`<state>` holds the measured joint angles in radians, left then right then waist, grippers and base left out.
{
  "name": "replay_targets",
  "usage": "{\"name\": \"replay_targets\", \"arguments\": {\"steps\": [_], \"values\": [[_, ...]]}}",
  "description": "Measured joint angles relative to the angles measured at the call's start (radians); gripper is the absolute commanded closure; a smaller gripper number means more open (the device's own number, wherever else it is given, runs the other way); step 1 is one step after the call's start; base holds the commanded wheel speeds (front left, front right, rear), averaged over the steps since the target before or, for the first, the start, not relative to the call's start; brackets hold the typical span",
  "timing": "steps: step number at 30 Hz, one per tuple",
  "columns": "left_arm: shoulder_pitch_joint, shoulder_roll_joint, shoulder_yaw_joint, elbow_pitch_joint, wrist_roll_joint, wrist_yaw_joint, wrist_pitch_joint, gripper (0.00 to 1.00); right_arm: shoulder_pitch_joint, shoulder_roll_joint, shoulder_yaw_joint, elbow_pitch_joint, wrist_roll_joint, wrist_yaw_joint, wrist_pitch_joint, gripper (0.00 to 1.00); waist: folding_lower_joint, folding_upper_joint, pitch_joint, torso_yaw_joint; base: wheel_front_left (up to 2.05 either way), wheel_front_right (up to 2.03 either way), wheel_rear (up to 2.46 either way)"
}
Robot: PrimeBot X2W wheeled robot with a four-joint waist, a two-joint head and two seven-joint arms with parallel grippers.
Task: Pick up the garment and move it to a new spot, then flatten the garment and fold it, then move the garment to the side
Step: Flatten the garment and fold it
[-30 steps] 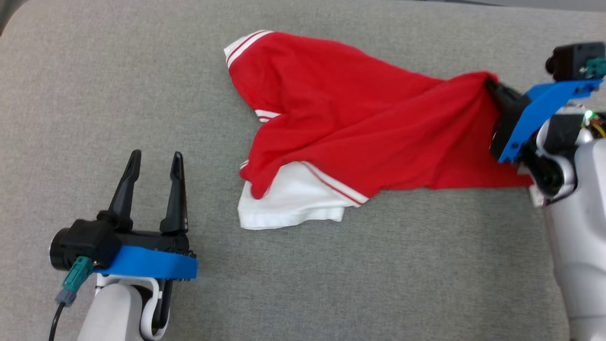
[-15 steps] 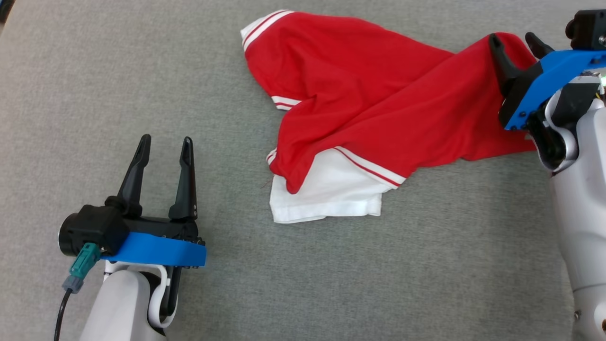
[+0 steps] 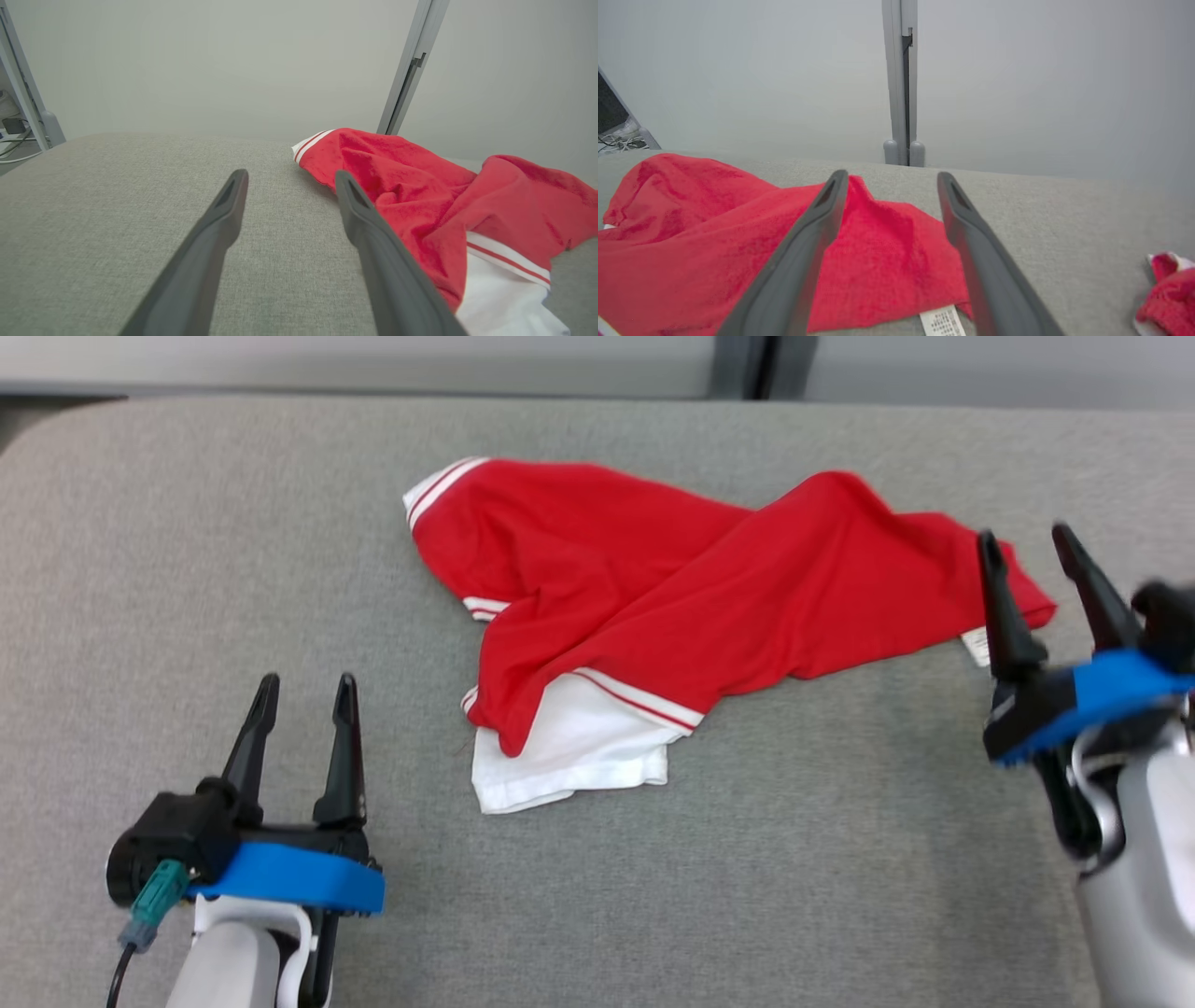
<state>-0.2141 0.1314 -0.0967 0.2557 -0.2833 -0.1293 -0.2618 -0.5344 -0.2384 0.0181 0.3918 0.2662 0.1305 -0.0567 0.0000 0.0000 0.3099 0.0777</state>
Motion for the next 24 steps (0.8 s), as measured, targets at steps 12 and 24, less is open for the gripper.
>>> {"name": "replay_targets", "arguments": {"steps": [12,24], "values": [[0.132,0.007,0.054,0.026,0.003,0.000,0.000,0.00,0.362,0.145,-0.105,-0.269,-0.159,0.000,-0.086,0.00,-0.0002,0.0000,-0.156,-0.078,0.00,0.00,0.00],[0.171,-0.021,0.060,0.030,0.020,0.000,0.000,0.00,0.482,0.180,-0.123,-0.358,-0.168,0.000,-0.039,0.00,-0.0001,0.0000,-0.228,-0.096,0.00,0.00,0.00]]}}
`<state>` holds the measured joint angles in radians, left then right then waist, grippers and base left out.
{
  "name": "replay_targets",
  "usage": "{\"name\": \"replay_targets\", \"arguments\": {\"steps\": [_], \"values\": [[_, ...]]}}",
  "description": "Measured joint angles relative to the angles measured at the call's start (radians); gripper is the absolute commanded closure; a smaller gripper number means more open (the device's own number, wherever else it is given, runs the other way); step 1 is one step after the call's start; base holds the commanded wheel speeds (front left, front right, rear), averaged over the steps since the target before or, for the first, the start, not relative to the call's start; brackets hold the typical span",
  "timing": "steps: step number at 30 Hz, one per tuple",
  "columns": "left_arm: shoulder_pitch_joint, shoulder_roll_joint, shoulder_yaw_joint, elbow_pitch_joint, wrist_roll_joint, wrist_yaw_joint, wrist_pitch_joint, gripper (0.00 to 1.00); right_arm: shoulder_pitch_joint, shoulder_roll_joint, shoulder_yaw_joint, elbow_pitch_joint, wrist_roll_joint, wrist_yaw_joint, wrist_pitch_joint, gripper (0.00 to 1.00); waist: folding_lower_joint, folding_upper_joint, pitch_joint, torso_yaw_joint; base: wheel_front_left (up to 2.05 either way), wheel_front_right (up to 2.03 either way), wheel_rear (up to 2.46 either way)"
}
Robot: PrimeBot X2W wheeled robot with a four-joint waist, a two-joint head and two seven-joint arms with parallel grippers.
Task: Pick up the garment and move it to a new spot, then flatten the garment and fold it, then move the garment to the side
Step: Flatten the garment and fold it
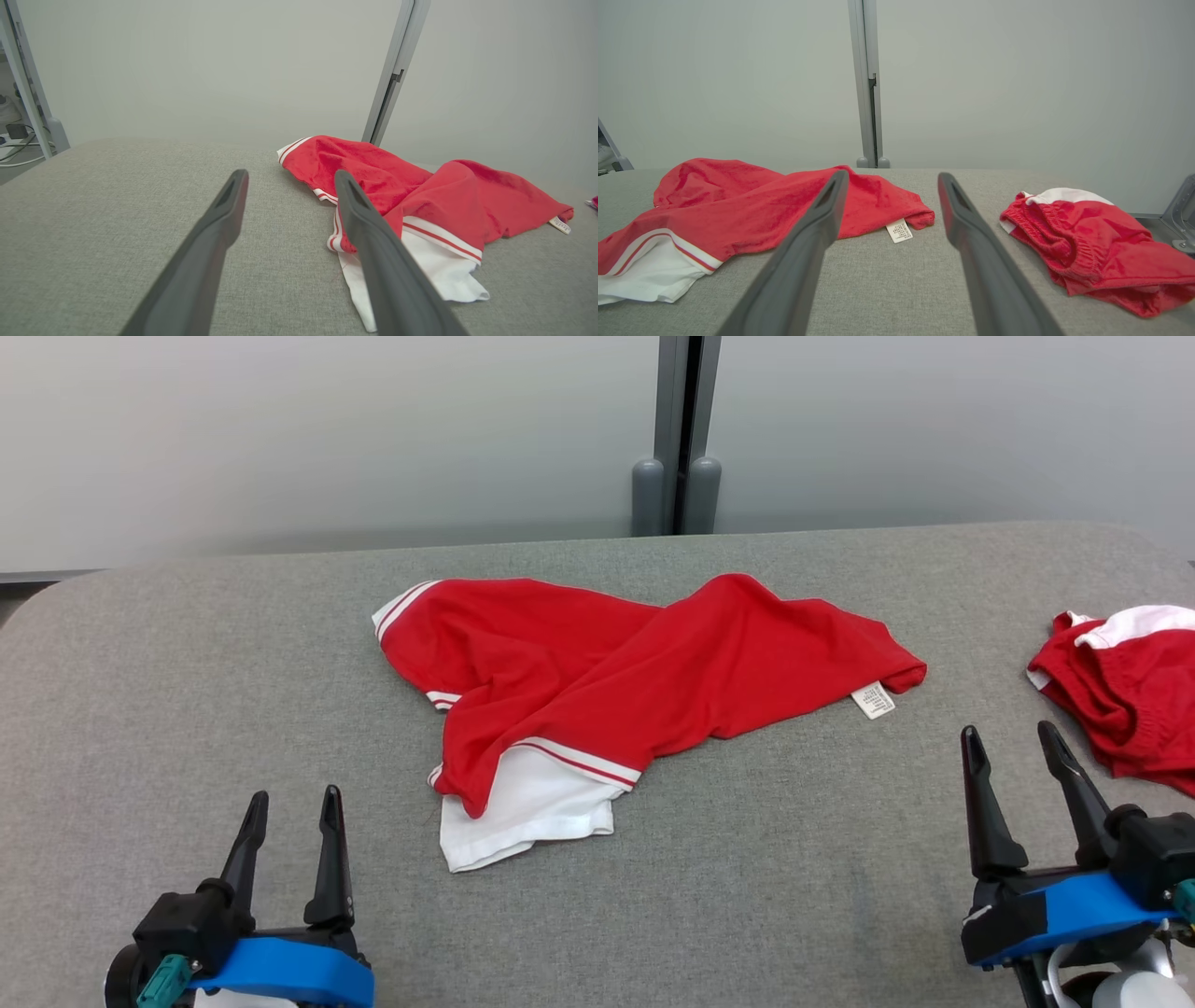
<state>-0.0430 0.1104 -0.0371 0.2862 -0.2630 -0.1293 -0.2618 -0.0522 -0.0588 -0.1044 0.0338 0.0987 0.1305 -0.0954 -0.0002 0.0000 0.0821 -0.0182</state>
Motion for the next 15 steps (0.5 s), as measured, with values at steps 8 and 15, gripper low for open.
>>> {"name": "replay_targets", "arguments": {"steps": [8,15], "values": [[0.008,-0.002,0.007,-0.001,0.008,0.000,0.000,0.00,0.015,0.004,0.001,-0.018,-0.001,0.000,0.012,0.00,0.0002,0.0000,0.001,0.002,0.00,0.00,0.00],[-0.013,-0.012,-0.103,0.063,-0.016,0.000,0.015,0.00,0.014,0.007,0.006,-0.013,0.008,0.000,0.015,0.00,0.0002,0.0000,0.016,0.001,0.00,0.00,0.00]]}}
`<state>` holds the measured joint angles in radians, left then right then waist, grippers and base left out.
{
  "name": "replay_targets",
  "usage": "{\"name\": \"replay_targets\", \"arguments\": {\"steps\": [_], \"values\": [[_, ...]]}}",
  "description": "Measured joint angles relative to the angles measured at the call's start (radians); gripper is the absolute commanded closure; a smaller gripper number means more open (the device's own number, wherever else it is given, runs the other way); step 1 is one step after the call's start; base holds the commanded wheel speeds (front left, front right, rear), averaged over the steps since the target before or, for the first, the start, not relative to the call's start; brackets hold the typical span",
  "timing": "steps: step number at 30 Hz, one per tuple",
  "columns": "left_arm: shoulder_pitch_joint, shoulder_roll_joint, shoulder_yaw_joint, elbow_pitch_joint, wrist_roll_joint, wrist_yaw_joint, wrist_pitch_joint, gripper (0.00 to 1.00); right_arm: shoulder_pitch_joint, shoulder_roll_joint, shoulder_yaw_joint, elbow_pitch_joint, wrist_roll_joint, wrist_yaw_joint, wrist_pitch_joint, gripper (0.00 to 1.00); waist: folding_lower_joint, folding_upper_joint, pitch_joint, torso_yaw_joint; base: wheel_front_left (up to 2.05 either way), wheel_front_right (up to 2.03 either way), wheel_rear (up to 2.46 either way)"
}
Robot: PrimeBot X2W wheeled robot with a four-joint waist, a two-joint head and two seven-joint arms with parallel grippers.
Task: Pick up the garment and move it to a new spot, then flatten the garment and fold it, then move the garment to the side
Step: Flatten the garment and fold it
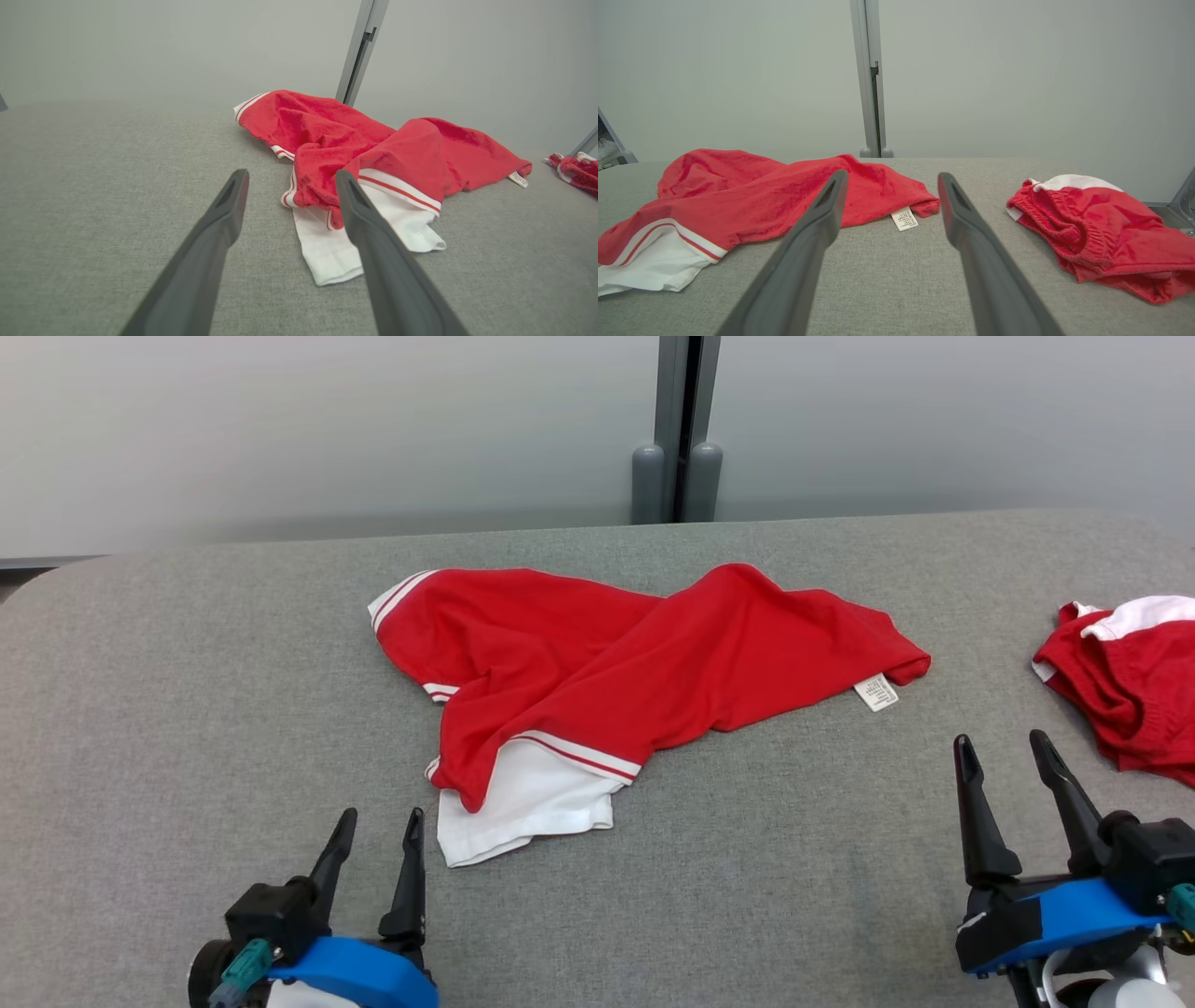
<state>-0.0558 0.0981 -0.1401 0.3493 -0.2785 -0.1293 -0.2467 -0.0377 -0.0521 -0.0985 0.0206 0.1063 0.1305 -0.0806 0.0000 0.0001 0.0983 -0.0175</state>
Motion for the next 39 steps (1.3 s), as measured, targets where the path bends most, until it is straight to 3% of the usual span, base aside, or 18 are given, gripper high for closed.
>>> {"name": "replay_targets", "arguments": {"steps": [6,17,18,19,24,31,39], "values": [[-0.072,-0.006,-0.072,0.130,-0.022,0.000,0.060,0.00,-0.012,0.001,0.017,0.018,0.002,0.000,-0.004,0.00,0.0000,0.0000,0.034,-0.014,0.00,0.00,0.00],[-0.209,-0.010,-0.095,0.365,-0.039,0.018,0.112,0.00,-0.064,0.001,0.037,0.066,0.002,0.000,-0.027,0.00,0.0002,0.0000,0.100,-0.051,0.00,0.00,0.00],[-0.218,-0.011,-0.103,0.373,-0.040,0.015,0.112,0.75,-0.065,0.002,0.036,0.072,0.002,0.000,-0.026,0.00,0.0002,0.0000,0.103,-0.050,0.00,0.00,0.00],[-0.225,-0.011,-0.114,0.383,-0.045,0.013,0.116,1.00,-0.069,0.001,0.033,0.078,0.001,0.000,-0.026,0.00,0.0001,0.0000,0.105,-0.048,0.00,0.00,0.00],[-0.249,-0.009,-0.142,0.405,-0.075,0.005,0.109,1.00,-0.138,0.003,-0.009,0.156,-0.008,0.000,0.050,0.00,0.0001,0.0000,0.121,-0.042,0.00,0.00,0.00],[-0.259,0.002,-0.156,0.385,-0.093,-0.004,0.074,1.00,-0.361,-0.007,-0.113,0.381,-0.009,0.000,0.234,0.00,-0.0001,0.0000,0.165,-0.020,0.00,0.00,0.00],[-0.307,0.001,-0.184,0.339,-0.100,-0.005,0.052,1.00,-0.576,-0.040,-0.270,0.627,-0.114,0.000,0.246,0.00,0.0000,0.0000,0.241,0.036,0.00,0.00,0.00]]}}
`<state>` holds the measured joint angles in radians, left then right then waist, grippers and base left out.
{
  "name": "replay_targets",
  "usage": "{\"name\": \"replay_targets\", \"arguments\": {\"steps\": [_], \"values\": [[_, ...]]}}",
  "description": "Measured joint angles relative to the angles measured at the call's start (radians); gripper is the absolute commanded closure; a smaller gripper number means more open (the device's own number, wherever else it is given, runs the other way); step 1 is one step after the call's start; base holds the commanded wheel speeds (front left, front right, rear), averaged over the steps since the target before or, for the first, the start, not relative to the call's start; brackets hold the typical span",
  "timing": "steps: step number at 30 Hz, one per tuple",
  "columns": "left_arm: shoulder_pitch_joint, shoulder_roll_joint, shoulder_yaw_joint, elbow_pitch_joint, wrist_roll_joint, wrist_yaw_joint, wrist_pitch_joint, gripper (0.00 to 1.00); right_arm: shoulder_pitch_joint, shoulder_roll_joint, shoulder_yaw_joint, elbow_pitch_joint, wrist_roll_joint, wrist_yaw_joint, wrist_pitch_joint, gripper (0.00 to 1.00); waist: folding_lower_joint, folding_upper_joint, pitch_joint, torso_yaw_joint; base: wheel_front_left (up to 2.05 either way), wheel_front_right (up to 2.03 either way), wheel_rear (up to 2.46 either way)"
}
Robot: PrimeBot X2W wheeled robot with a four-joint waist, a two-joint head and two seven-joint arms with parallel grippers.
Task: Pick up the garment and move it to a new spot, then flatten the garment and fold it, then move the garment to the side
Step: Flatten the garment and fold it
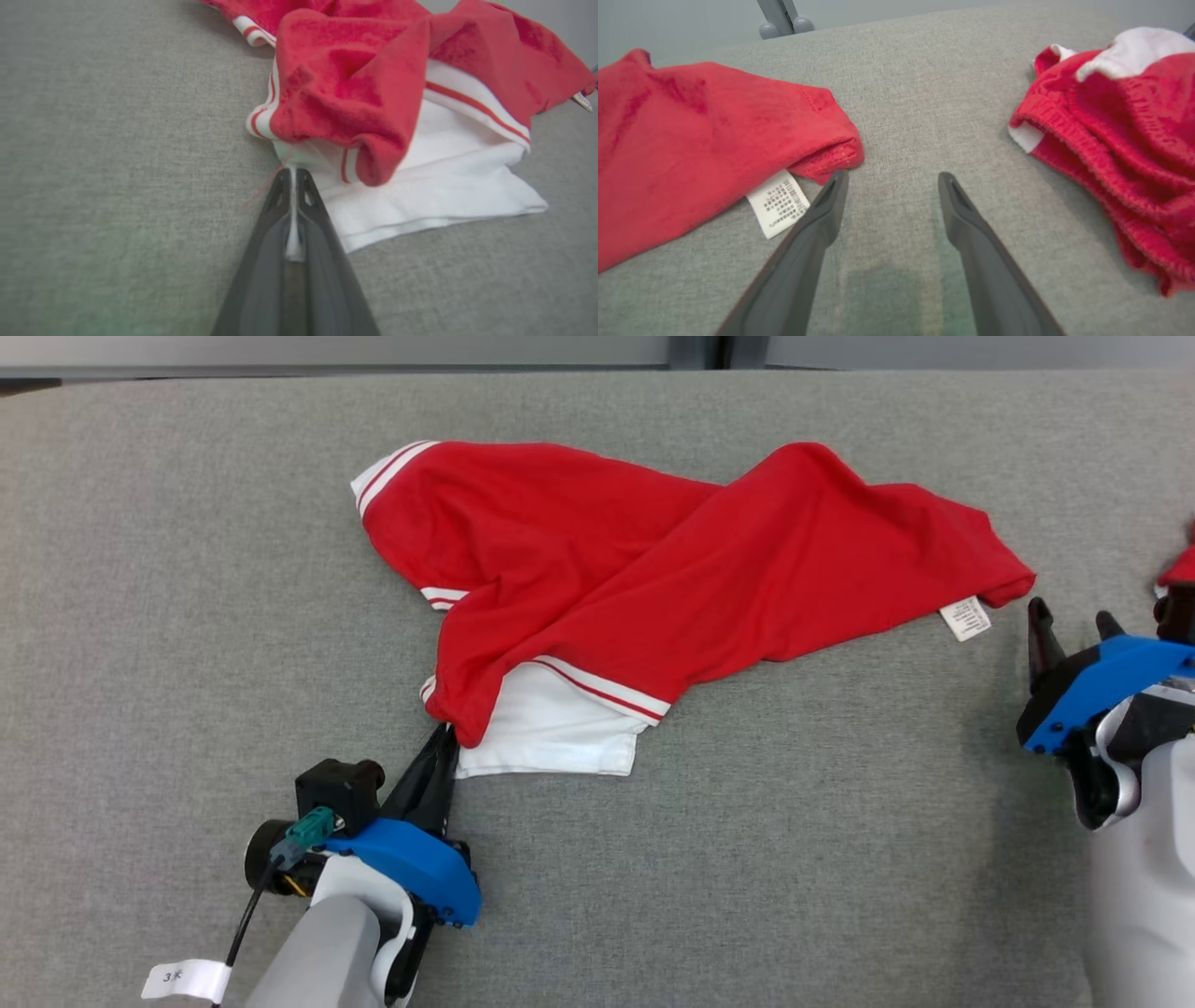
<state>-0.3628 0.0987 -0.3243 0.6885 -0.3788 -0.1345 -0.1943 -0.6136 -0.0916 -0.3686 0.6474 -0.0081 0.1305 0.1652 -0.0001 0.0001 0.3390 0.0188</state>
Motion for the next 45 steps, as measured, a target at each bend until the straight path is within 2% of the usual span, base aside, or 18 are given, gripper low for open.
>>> {"name": "replay_targets", "arguments": {"steps": [4,13,14,15,24,27,30,33,35,37,40,45], "values": [[-0.024,0.000,-0.003,-0.018,0.002,0.000,-0.019,1.00,-0.081,0.002,-0.051,0.089,-0.026,0.000,-0.033,0.00,0.0000,0.0000,0.039,0.023,0.00,0.00,0.00],[-0.040,0.006,-0.009,-0.041,0.004,0.002,-0.028,1.00,-0.190,0.007,-0.062,0.231,-0.078,0.000,-0.105,0.00,-0.0002,0.0000,0.082,0.036,0.00,0.00,0.00],[-0.040,0.007,-0.009,-0.042,0.002,0.002,-0.029,1.00,-0.198,0.007,-0.059,0.245,-0.080,0.000,-0.112,0.63,-0.0002,0.0000,0.083,0.035,0.00,0.00,0.00],[-0.040,0.009,-0.010,-0.042,0.002,0.002,-0.029,1.00,-0.205,0.005,-0.054,0.258,-0.084,-0.001,-0.119,1.00,-0.0002,0.0000,0.083,0.035,0.00,0.00,0.00],[-0.012,0.026,0.025,-0.064,-0.040,0.006,-0.050,1.00,-0.186,0.013,0.028,0.279,-0.054,0.000,-0.251,1.00,0.0005,-0.0001,0.038,0.020,0.00,0.00,0.00],[0.020,0.032,0.067,-0.124,-0.098,0.010,-0.058,1.00,-0.155,0.010,0.080,0.239,-0.011,0.000,-0.268,1.00,0.0006,0.0000,0.004,0.013,0.00,0.00,0.00],[0.037,0.029,0.107,-0.251,-0.171,0.010,-0.063,1.00,-0.109,0.008,0.146,0.147,0.057,0.000,-0.260,1.00,0.0005,-0.0001,-0.038,0.009,0.00,0.00,0.00],[0.065,0.047,0.127,-0.401,-0.247,0.009,-0.063,1.00,-0.033,0.005,0.226,-0.014,0.175,0.000,-0.202,1.00,0.0004,0.0000,-0.082,0.005,0.00,0.00,0.00],[0.087,0.081,0.140,-0.502,-0.290,0.009,-0.041,1.00,0.025,0.002,0.298,-0.174,0.277,0.000,-0.148,1.00,0.0001,0.0000,-0.106,-0.005,0.00,0.00,0.00],[0.102,0.115,0.156,-0.605,-0.329,0.009,-0.002,1.00,0.094,-0.031,0.328,-0.332,0.337,0.000,-0.087,1.00,0.0002,-0.0001,-0.128,-0.016,0.00,0.00,0.00],[0.114,0.158,0.183,-0.742,-0.365,0.012,0.067,1.00,0.192,-0.087,0.306,-0.557,0.374,0.000,-0.002,1.00,0.0001,-0.0001,-0.151,-0.033,0.00,0.00,0.00],[0.105,0.226,0.222,-0.963,-0.377,0.074,0.176,1.00,0.248,-0.092,0.274,-0.867,0.418,0.000,0.121,1.00,0.0001,0.0000,-0.159,-0.051,0.00,0.00,0.00]]}}
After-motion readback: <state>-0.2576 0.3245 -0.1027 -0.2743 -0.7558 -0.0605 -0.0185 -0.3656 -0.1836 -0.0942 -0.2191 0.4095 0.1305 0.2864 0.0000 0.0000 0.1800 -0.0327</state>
